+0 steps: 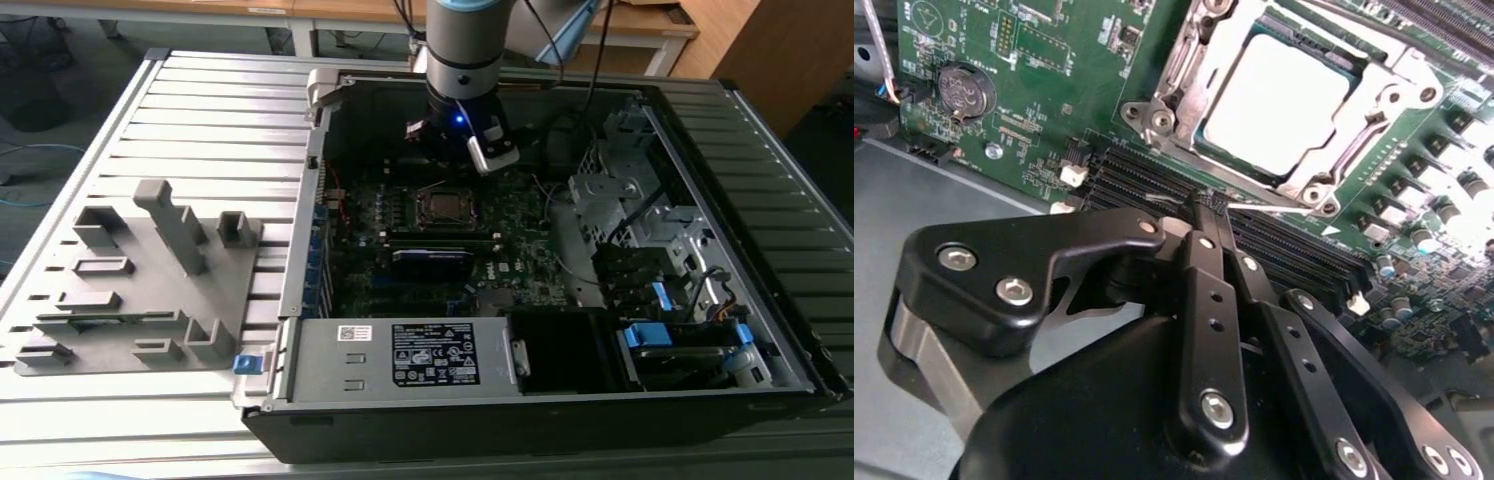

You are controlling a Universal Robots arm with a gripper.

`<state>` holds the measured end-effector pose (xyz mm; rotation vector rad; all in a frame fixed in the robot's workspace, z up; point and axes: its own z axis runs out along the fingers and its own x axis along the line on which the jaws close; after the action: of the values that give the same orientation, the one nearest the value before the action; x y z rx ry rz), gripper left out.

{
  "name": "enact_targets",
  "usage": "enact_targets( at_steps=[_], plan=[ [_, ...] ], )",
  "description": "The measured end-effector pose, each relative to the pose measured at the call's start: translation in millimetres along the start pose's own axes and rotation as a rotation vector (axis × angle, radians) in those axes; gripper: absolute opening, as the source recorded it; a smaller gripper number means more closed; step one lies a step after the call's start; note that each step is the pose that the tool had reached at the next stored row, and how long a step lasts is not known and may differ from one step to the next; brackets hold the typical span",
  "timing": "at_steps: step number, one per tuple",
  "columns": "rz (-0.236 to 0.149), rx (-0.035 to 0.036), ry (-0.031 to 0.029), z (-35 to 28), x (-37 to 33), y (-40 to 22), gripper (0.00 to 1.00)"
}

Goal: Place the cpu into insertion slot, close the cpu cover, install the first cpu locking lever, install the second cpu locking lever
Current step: 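Install the first cpu locking lever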

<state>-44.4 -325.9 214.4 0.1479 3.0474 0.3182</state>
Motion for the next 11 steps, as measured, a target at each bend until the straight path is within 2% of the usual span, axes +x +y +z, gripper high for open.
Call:
enact_targets(
  at_steps=[7, 9, 11],
  plan=[
    [0.01, 0.0011, -0.0036, 1.7, 0.5, 0.8, 0.11],
    [0.008, 0.0005, -0.0096, 2.1, 0.7, 0.7, 0.11],
    [0.006, -0.0006, -0.0183, 2.5, 0.8, 0.6, 0.11]
  ],
)
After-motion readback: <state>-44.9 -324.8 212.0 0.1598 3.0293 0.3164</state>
